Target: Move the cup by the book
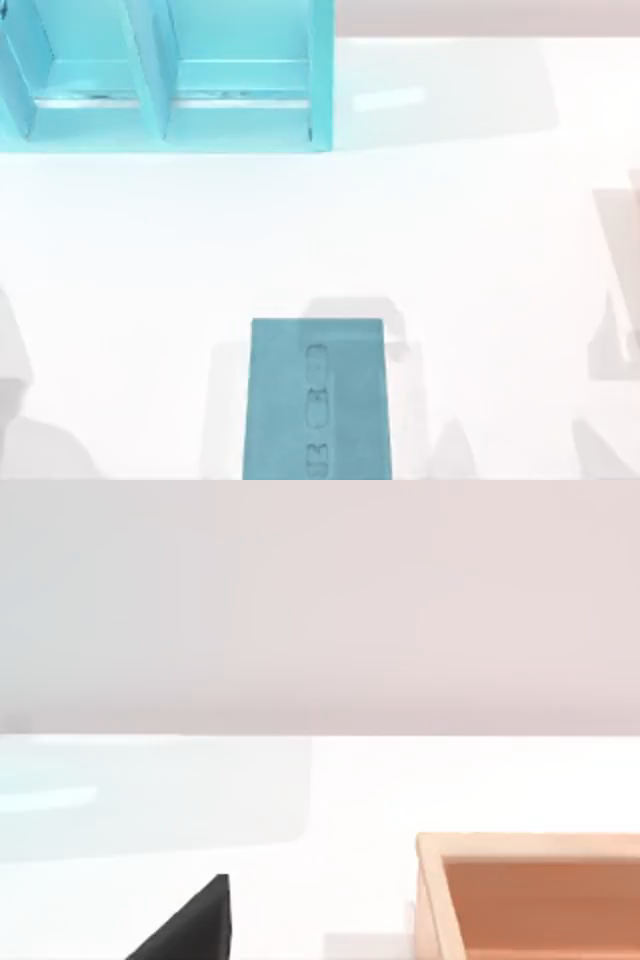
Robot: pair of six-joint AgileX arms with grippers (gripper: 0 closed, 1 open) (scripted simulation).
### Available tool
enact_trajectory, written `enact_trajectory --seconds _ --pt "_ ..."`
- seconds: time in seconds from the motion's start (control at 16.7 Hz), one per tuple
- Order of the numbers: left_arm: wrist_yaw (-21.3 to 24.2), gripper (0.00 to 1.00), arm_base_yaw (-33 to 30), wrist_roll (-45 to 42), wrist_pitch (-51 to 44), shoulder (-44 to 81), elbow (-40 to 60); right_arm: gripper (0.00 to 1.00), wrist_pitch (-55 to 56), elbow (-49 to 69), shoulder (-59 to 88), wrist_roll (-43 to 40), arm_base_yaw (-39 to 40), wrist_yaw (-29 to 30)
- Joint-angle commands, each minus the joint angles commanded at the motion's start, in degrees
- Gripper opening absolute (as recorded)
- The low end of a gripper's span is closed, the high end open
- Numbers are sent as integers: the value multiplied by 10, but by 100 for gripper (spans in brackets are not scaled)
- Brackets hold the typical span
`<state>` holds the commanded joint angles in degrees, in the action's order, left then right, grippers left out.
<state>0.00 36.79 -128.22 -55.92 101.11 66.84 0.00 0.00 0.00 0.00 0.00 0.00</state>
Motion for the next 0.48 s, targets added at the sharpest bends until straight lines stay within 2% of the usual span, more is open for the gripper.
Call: enact_trajectory --seconds 0.18,0.48 --pt "0 0 -2 1 -34 -15 22 100 0 0 0 0 0 0" --pt "0 0 -3 5 -33 -13 20 100 0 0 0 0 0 0"
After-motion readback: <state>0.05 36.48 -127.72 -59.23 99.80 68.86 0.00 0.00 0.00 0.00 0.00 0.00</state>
